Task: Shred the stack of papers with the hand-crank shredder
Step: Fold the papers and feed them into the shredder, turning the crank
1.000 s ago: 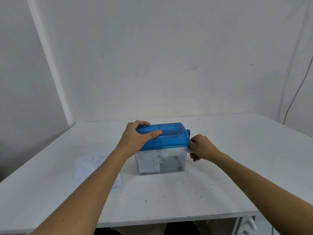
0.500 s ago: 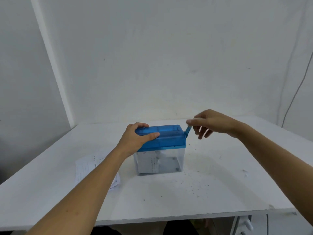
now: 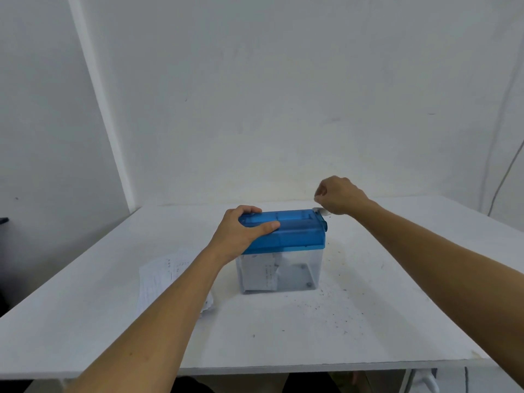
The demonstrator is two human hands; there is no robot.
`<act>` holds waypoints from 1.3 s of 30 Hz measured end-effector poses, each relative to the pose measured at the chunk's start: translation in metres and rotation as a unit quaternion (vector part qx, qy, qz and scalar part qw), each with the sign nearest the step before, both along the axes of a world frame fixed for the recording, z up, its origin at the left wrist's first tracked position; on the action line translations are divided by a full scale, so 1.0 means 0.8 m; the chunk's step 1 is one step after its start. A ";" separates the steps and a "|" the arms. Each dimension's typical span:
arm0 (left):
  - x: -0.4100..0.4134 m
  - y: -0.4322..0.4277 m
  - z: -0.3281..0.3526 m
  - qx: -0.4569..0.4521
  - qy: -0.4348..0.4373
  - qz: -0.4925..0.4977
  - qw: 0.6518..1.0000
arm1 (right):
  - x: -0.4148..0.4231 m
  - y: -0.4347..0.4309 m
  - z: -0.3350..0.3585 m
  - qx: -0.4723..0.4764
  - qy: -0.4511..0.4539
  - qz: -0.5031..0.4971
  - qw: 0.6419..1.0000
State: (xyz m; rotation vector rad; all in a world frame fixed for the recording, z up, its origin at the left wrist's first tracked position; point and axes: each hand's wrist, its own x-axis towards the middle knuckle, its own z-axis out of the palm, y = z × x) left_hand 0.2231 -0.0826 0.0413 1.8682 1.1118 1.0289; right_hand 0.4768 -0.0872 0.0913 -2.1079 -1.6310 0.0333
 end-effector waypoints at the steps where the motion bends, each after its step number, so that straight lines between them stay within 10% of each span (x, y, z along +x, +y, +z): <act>1: 0.000 0.000 0.001 -0.002 0.002 -0.001 1.000 | -0.008 0.001 0.005 0.016 0.002 0.013 1.000; 12: -0.121 0.038 0.049 -0.124 -0.183 0.041 0.974 | -0.141 -0.016 0.045 0.093 0.043 0.179 0.979; 21: -0.236 0.037 -0.019 -0.105 0.072 0.147 0.981 | -0.299 -0.034 0.018 0.026 0.065 0.314 0.947; 33: -0.260 0.005 -0.135 0.048 0.308 0.200 0.929 | -0.396 -0.015 -0.145 -0.134 -0.073 0.213 0.965; 39: -0.259 0.006 -0.139 0.089 0.314 0.203 0.923 | -0.398 -0.006 -0.160 -0.124 0.088 0.191 0.970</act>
